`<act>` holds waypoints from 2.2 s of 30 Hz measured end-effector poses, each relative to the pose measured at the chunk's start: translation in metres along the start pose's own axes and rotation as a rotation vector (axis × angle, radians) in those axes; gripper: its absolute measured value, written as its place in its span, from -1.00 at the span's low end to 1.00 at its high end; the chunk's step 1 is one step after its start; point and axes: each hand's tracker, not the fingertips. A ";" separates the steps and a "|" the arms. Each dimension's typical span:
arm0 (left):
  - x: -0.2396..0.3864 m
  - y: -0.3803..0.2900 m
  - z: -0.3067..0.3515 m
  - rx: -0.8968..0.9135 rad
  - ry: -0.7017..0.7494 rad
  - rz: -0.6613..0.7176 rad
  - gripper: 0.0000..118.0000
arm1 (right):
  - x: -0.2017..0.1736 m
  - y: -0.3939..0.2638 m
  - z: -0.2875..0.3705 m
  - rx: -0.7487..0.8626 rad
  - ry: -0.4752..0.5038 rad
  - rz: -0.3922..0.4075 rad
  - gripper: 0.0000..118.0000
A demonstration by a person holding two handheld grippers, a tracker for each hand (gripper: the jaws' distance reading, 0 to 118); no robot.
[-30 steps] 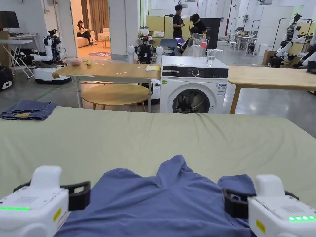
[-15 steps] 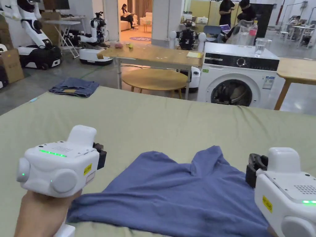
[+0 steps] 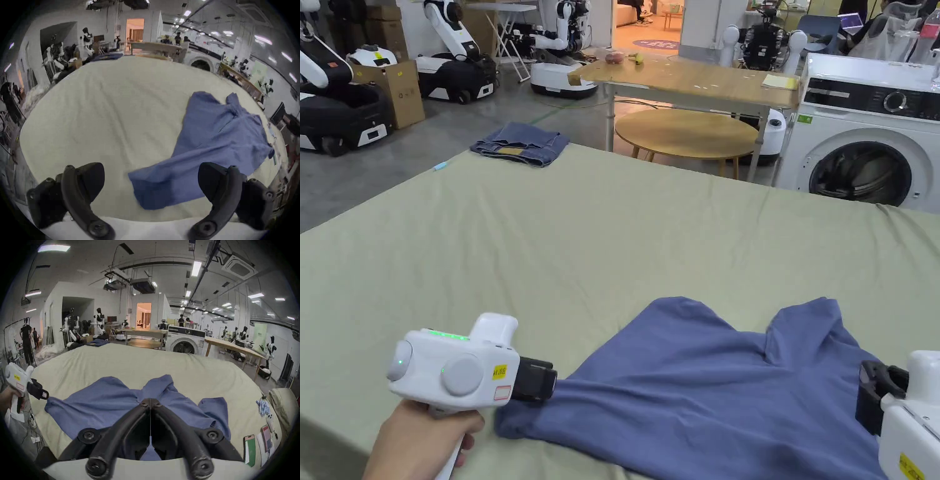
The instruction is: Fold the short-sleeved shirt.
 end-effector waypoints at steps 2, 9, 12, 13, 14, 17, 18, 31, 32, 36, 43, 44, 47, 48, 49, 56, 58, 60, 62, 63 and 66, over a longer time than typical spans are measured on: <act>-0.006 -0.002 -0.018 -0.032 0.005 -0.004 0.67 | 0.005 -0.003 -0.006 -0.017 -0.011 -0.001 -1.00; -0.009 -0.002 -0.014 0.036 -0.036 0.021 -1.00 | 0.042 -0.004 -0.026 -0.062 -0.053 -0.024 -1.00; 0.011 0.000 0.020 0.099 -0.031 -0.057 -1.00 | 0.068 0.002 -0.046 -0.089 -0.077 -0.029 -1.00; 0.014 0.001 0.026 0.106 -0.046 -0.069 -1.00 | 0.077 0.004 -0.055 -0.104 -0.101 -0.021 -1.00; 0.017 0.004 0.034 0.105 -0.048 -0.067 -1.00 | 0.088 0.007 -0.068 -0.128 -0.116 -0.011 -1.00; 0.020 0.005 0.042 0.125 -0.060 -0.060 -1.00 | 0.118 0.015 -0.111 -0.195 -0.121 -0.007 -1.00; 0.018 0.006 0.044 0.134 -0.065 -0.051 -1.00 | 0.125 0.018 -0.128 -0.231 -0.119 0.001 -0.88; 0.019 0.010 0.040 0.116 -0.052 -0.006 -1.00 | 0.144 -0.024 -0.252 -0.621 0.082 -0.006 0.46; 0.020 0.009 0.038 0.114 -0.050 -0.006 -1.00 | 0.140 -0.021 -0.238 -0.505 0.036 0.015 0.38; 0.020 0.011 0.032 0.114 -0.049 0.013 -1.00 | 0.128 -0.007 -0.208 -0.424 0.051 0.007 -1.00; 0.028 0.029 0.040 0.190 -0.044 0.018 -1.00 | 0.112 0.046 -0.109 -0.184 0.039 0.000 -1.00; 0.032 0.035 0.042 0.203 -0.040 0.011 -1.00 | 0.110 0.055 -0.093 -0.157 0.025 0.010 -1.00; 0.039 0.058 0.050 0.264 -0.033 0.002 -1.00 | 0.112 0.081 -0.053 -0.083 -0.009 0.037 -1.00; 0.042 0.068 0.055 0.286 -0.035 0.003 -1.00 | 0.113 0.092 -0.040 -0.060 -0.026 0.043 -1.00; 0.045 0.078 0.060 0.319 -0.033 0.004 -1.00 | 0.117 0.101 -0.030 -0.037 -0.041 0.044 -1.00; 0.071 0.159 0.103 0.475 -0.029 0.002 -1.00 | 0.161 0.175 0.023 0.130 -0.162 0.008 -1.00; 0.082 0.186 0.116 0.515 -0.020 -0.023 -1.00 | 0.173 0.196 0.030 0.168 -0.181 -0.006 -1.00; 0.095 0.216 0.131 0.575 -0.009 -0.049 -1.00 | 0.182 0.222 0.036 0.208 -0.194 -0.018 -1.00; 0.106 0.247 0.142 0.596 -0.002 -0.065 -1.00 | 0.190 0.248 0.039 0.240 -0.213 -0.021 -1.00; 0.112 0.264 0.148 0.624 0.017 -0.083 -1.00 | 0.194 0.262 0.040 0.259 -0.213 -0.024 -1.00; 0.122 0.312 0.164 0.669 0.040 -0.083 -1.00 | 0.201 0.302 0.042 0.332 -0.227 -0.029 -1.00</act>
